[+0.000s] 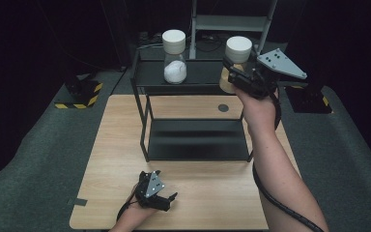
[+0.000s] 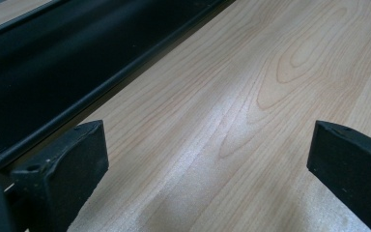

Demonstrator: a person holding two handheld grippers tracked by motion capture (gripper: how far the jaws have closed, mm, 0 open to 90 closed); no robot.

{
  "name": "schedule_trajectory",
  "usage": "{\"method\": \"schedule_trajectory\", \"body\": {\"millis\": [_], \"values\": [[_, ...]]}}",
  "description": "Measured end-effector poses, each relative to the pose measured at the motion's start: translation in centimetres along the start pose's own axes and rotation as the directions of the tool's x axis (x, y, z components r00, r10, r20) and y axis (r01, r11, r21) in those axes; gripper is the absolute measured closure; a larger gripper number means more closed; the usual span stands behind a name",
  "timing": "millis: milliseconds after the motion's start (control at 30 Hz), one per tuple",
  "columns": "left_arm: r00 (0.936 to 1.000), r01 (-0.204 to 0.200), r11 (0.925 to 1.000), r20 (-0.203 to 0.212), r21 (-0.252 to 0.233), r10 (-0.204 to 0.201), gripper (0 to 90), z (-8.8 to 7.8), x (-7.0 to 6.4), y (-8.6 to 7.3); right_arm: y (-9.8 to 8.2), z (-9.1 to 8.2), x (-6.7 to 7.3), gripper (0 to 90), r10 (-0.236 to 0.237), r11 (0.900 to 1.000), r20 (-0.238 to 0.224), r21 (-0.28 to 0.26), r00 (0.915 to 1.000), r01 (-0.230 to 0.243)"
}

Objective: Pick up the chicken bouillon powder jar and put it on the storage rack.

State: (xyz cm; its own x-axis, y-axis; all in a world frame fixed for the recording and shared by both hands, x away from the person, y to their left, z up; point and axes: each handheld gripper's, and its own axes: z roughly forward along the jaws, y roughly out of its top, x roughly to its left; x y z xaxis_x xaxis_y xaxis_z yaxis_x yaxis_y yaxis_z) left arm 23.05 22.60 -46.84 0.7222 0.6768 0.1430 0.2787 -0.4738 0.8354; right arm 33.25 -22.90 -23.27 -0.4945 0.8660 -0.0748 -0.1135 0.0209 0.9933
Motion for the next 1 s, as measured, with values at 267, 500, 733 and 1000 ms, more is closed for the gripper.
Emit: {"method": "schedule_trajectory", "body": {"millis": [267,500,733,1000], "values": [[1.0,0.001,1.0,0.001,-0.005,-0.001,1.1,0.0,0.1,-0.1,0.2,1.4,-0.1,34.7,0.01,1.0,0.008,0.011,0.9999,-0.01],[1.0,0.008,0.9999,0.004,-0.009,-0.008,1.1,-0.1,0.1,-0.2,0.1,2.4,-0.1,34.7,0.019,1.0,0.024,0.016,0.9995,-0.019],[1.0,0.008,0.9999,0.004,-0.011,-0.008,1.1,-0.1,0.1,-0.2,0.3,3.3,-0.2,34.7,0.026,1.0,0.039,0.016,0.9989,-0.027],[1.0,0.008,0.9999,0.005,-0.012,-0.008,1.1,-0.1,0.2,-0.2,0.3,4.2,-0.1,34.7,0.02,0.999,0.051,0.028,0.9985,-0.021]]}}
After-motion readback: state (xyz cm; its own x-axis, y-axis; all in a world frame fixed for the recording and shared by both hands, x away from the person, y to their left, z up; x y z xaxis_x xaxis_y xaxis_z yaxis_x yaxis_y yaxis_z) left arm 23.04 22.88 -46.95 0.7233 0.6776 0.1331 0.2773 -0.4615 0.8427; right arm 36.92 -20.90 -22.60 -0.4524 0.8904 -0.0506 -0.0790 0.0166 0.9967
